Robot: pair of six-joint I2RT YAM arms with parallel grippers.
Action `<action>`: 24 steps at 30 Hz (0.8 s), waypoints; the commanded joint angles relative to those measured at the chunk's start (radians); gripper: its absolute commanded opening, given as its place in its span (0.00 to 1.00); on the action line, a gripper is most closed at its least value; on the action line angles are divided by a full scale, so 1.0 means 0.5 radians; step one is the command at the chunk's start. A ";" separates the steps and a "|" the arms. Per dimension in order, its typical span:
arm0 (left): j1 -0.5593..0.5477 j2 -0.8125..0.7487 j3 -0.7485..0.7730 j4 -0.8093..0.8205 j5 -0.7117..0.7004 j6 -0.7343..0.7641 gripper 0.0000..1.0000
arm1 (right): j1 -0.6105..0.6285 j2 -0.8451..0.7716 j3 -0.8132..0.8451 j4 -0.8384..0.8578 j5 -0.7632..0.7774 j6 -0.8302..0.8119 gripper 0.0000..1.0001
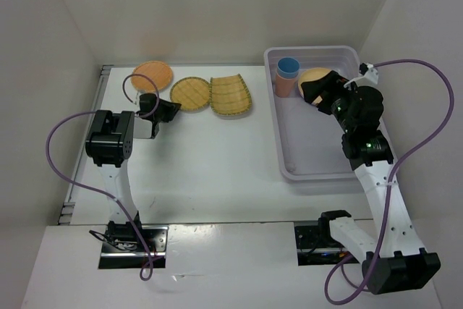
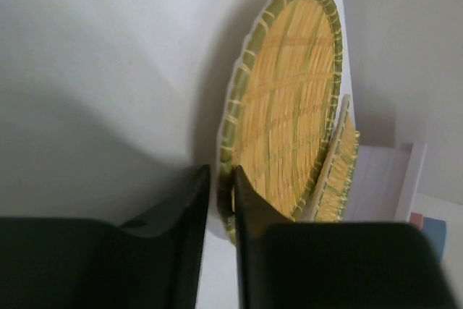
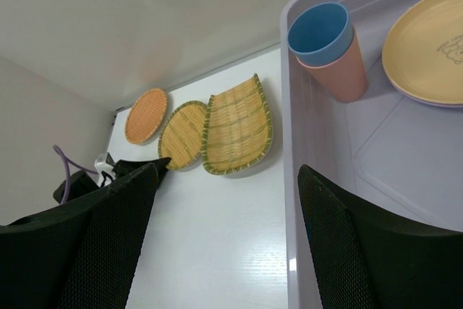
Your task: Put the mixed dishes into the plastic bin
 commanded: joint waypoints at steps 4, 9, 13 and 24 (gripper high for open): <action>-0.022 0.045 -0.060 0.037 -0.064 -0.024 0.02 | 0.015 0.069 -0.040 0.150 -0.074 -0.040 0.83; -0.022 -0.087 -0.106 0.019 -0.027 0.022 0.00 | 0.015 0.088 -0.040 0.169 -0.111 -0.040 0.83; 0.039 -0.414 -0.106 -0.220 0.043 0.288 0.00 | 0.015 0.146 -0.022 0.190 -0.190 -0.040 0.83; 0.214 -1.427 0.216 -1.294 0.138 1.132 0.00 | 0.150 0.354 0.092 0.386 -0.537 -0.101 0.83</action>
